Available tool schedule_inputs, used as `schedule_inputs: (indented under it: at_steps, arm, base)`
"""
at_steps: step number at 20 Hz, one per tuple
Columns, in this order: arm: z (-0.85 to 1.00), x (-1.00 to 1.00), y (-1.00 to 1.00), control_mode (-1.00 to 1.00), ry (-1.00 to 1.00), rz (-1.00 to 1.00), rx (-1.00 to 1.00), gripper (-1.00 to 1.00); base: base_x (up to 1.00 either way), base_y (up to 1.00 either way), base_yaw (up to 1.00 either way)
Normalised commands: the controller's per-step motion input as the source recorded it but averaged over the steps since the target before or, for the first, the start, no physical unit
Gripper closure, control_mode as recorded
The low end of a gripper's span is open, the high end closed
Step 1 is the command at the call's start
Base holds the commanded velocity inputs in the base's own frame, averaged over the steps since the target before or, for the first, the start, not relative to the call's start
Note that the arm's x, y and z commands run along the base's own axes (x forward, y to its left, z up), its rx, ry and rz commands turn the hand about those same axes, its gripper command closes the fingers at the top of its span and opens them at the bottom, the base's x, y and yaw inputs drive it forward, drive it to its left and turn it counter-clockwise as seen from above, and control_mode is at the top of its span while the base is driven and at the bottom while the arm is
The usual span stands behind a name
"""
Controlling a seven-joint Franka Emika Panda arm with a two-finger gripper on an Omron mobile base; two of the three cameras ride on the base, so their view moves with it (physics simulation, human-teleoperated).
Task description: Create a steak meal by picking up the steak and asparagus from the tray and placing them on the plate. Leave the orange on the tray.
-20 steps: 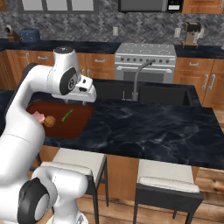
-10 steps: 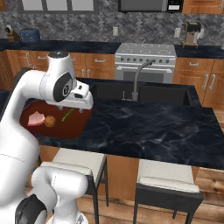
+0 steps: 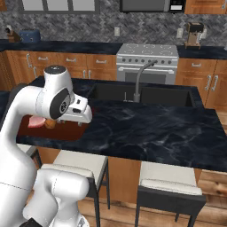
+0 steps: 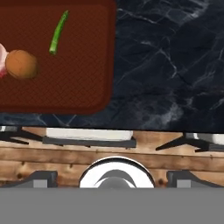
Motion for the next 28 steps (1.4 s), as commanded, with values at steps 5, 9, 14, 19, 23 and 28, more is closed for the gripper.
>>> schedule_inputs:
  at_steps: [5, 9, 14, 19, 23, 28]
  arm:
    - [-0.01, 0.11, 0.0, -1.0, 0.0, 0.0, 0.0, -1.0]
    - [0.0, 0.0, 0.0, 1.0, 0.0, 0.0, 0.0, -1.0]
    - [0.0, 0.0, 0.0, 1.0, 0.0, 0.0, 0.0, -1.0]
    - [0.0, 0.0, 0.0, 1.0, 0.0, 0.0, 0.0, -1.0]
    - [0.0, 0.0, 0.0, 1.0, 0.0, 0.0, 0.0, -1.0]
    - [0.0, 0.0, 0.0, 1.0, 0.0, 0.0, 0.0, -1.0]
  base:
    - [0.0, 0.0, 0.0]
    - [-0.08, 0.01, 0.0]
    - [-0.64, 0.02, 0.01]
    - [-0.71, 0.37, 0.04]
    - [-0.07, 0.8, 0.0]
    - [0.1, 0.89, 0.0]
